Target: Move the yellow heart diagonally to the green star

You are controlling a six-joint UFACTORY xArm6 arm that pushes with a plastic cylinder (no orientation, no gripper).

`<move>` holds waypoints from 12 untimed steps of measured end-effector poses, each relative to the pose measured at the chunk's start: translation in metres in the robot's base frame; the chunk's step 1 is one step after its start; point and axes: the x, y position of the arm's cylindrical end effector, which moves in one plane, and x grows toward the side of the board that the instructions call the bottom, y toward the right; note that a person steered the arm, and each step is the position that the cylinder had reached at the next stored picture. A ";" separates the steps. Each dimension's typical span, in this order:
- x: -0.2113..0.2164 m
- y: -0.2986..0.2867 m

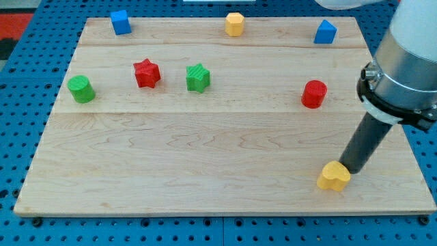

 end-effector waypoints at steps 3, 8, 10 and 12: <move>-0.011 0.007; -0.051 0.040; 0.036 -0.038; -0.015 -0.206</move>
